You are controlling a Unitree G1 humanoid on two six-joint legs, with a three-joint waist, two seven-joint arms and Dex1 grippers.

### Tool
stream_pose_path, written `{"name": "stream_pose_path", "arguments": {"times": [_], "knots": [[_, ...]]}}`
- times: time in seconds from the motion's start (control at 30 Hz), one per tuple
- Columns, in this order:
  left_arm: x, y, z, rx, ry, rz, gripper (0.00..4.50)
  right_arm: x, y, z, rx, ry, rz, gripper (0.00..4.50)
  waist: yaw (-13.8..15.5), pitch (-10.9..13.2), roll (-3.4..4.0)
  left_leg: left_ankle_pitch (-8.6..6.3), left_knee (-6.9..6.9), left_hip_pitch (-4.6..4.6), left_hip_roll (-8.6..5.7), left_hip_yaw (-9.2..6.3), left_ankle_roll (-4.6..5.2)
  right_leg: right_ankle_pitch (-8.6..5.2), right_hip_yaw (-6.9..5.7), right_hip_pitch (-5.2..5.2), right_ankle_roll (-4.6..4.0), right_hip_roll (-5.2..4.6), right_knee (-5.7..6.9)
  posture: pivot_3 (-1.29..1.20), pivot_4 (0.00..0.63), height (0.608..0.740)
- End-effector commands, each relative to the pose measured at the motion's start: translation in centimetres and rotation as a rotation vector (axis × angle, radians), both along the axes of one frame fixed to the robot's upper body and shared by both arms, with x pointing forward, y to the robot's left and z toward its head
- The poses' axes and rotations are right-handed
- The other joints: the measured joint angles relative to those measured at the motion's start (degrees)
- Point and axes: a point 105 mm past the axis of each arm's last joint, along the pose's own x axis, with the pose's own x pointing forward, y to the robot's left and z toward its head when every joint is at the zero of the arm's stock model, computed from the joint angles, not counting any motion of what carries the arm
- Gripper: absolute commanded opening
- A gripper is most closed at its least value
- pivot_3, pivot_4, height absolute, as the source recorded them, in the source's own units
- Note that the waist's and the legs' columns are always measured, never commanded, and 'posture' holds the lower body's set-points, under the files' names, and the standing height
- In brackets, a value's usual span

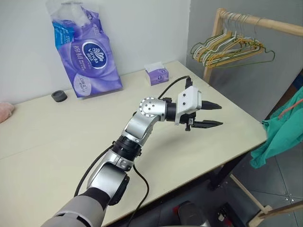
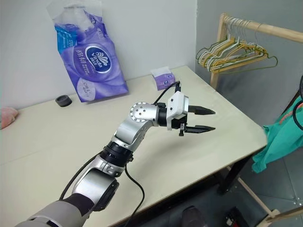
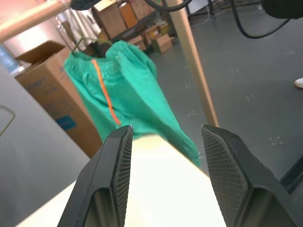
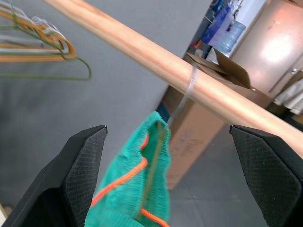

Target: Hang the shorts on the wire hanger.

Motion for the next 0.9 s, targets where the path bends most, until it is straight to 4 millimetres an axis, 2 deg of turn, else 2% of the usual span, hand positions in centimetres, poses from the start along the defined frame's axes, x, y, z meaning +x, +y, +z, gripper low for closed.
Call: {"name": "stream_pose_path", "arguments": {"times": [0.03, 0.13, 0.2, 0.27, 0.37, 0.43, 0.47, 0.5, 0.57, 0.73, 0.9], "knots": [[0.8, 1.6, 1.2, -0.054, -0.022, 0.092, 2.45, 1.3, 6.0, 1.0, -0.054, -0.089, 0.269, 4.43, 0.0, 0.0, 0.05, 0.0, -0.02, 0.03, 0.02, 0.0, 0.0, 0.0, 0.01, 0.0, 0.0, 0.02, 0.0, -0.39, 0.016, 0.74], [2.6, 4.3, 0.5, -0.057, 0.01, 0.256, 2.45, 2.5, 11.8, -2.4, -0.036, -0.037, 0.524, 4.43, 0.2, -0.2, 0.12, 0.0, -0.02, 0.07, 0.07, -0.01, -0.01, 0.0, 0.03, 0.02, 0.0, 0.08, 0.04, -0.36, 0.008, 0.74], [4.3, 7.0, -0.1, -0.069, 0.024, 0.434, 2.45, 2.7, 15.6, -5.3, -0.015, 0.018, 0.7, 4.43, 0.5, -0.5, 0.04, 0.01, -0.02, 0.08, 0.08, -0.07, -0.01, 0.0, 0.01, 0.01, 0.0, 0.09, 0.06, -0.34, 0.002, 0.74], [6.4, 11.0, -0.8, -0.116, 0.075, 0.701, 2.45, 2.5, 19.6, -8.2, -0.016, 0.048, 0.879, 4.43, 1.2, -0.7, -0.32, 0.01, 0.0, 0.07, 0.08, -0.12, -0.02, 0.01, -0.01, 0.0, -0.01, 0.1, 0.1, -0.31, 0.0, 0.74], [7.3, 15.2, -2.1, -0.123, 0.087, 0.947, 2.45, 2.2, 22.3, -11.1, -0.006, 0.062, 0.999, 4.43, 3.0, -0.8, -0.57, 0.1, 0.06, 0.03, 0.03, -0.18, -0.18, 0.03, 0.03, -0.05, 0.01, 0.08, 0.1, -0.27, 0.0, 0.74], [7.2, 19.9, -4.1, -0.125, 0.108, 1.227, 2.45, 2.5, 24.4, -13.8, 0.02, 0.053, 1.06, 4.43, 4.7, -1.0, -0.79, 0.12, 0.09, 0.02, -0.02, -0.16, -0.22, 0.06, 0.1, -0.08, 0.04, 0.06, 0.1, -0.22, 0.0, 0.74], [6.5, 22.6, -5.7, -0.089, 0.086, 1.391, 2.45, 2.6, 25.8, -15.5, 0.018, 0.055, 1.096, 4.43, 5.2, -1.3, -0.97, 0.12, 0.02, 0.06, -0.03, -0.16, -0.22, 0.06, 0.16, -0.15, 0.04, 0.07, 0.1, -0.18, 0.0, 0.74], [5.4, 24.7, -6.8, -0.087, 0.079, 1.497, 2.45, 2.7, 27.1, -16.9, 0.018, 0.053, 1.132, 4.43, 5.8, -1.5, -1.17, 0.13, -0.08, 0.08, 0.01, -0.19, -0.24, 0.07, 0.18, -0.24, 0.02, 0.11, 0.1, -0.15, 0.0, 0.74], [3.5, 27.6, -8.3, -0.117, 0.092, 1.661, 2.45, 3.1, 28.5, -18.5, 0.144, 0.044, 1.16, 4.43, 7.3, -1.7, -1.39, 0.09, -0.16, 0.1, 0.07, -0.31, -0.32, 0.15, 0.52, -0.48, -0.11, 0.4, 0.16, -0.1, 0.0, 0.74], [1.0, 30.8, -11.4, -0.155, 0.229, 1.87, 2.45, 4.6, 30.1, -20.1, 0.223, 0.013, 1.147, 4.43, 14.6, -1.6, -1.62, 0.17, 0.01, 0.11, 0.07, -0.37, -0.56, 0.58, 0.68, -0.81, -0.25, 0.58, 0.12, -0.03, 0.0, 0.74], [1.4, 31.1, -11.4, -0.212, 0.288, 1.853, 2.45, 5.4, 31.0, -20.5, 0.24, 0.005, 1.156, 4.43, 20.0, -1.6, -1.67, 0.25, -0.01, 0.17, 0.08, -0.52, -0.67, 0.96, 0.52, -0.81, -0.61, 0.93, 0.15, 0.01, 0.0, 0.74]]}}
